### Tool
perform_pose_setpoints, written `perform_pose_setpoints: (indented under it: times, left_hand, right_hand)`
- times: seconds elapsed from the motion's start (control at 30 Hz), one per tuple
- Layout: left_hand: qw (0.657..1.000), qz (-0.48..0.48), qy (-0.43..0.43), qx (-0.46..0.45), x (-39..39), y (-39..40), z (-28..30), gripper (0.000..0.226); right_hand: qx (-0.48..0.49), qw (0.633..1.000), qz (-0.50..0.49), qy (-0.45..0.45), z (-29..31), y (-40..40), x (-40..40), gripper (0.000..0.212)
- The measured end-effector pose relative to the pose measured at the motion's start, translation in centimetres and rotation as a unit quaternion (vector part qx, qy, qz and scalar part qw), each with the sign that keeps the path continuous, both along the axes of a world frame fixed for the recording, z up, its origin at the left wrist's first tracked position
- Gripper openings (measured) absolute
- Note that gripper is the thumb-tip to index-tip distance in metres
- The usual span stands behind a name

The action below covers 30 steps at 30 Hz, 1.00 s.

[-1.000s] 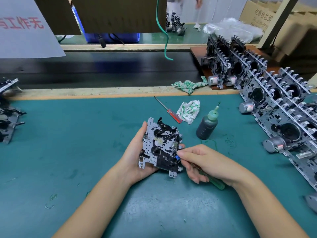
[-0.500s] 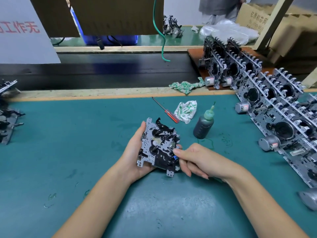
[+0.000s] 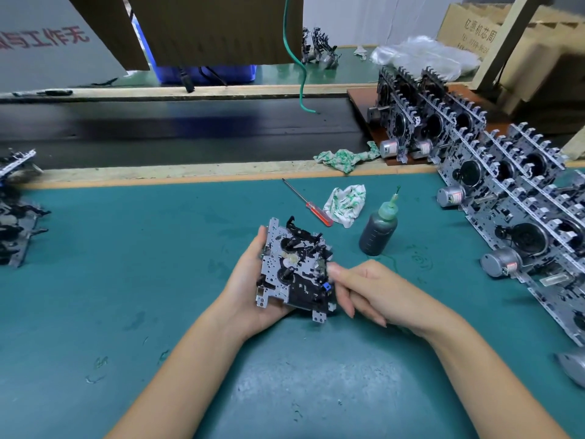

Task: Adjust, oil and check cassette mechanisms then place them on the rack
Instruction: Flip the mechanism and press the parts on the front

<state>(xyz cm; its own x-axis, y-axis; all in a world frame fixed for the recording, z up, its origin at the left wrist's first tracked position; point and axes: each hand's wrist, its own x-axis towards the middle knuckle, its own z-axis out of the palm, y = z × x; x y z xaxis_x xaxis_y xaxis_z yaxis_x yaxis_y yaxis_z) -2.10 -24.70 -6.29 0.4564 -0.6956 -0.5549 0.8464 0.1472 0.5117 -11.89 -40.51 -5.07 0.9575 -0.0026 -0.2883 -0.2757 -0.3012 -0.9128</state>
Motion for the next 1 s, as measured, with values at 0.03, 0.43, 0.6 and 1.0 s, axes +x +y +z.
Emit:
perform_pose_setpoints:
  times: [0.03, 0.43, 0.6, 1.0]
  left_hand:
    - [1.000, -0.003, 0.017, -0.021, -0.1, 0.2, 0.2, 0.077]
    - [0.980, 0.014, 0.086, -0.180, 0.2, 1.0, 0.2, 0.104]
    - [0.987, -0.020, 0.035, -0.152, 0.5, 1.1, -0.6, 0.095]
    - [0.982, -0.049, 0.014, -0.181, 0.8, 1.4, -1.3, 0.068]
  right_hand:
    - [0.024, 0.999, -0.023, -0.021, 0.2, -0.2, 0.0, 0.058]
    - [-0.491, 0.859, -0.102, -0.103, -1.4, -0.4, 0.0, 0.044]
    - [-0.427, 0.771, -0.306, -0.359, -0.9, 0.4, 0.1, 0.027]
    - [-0.057, 0.904, -0.371, -0.204, -1.6, -1.8, 1.2, 0.024]
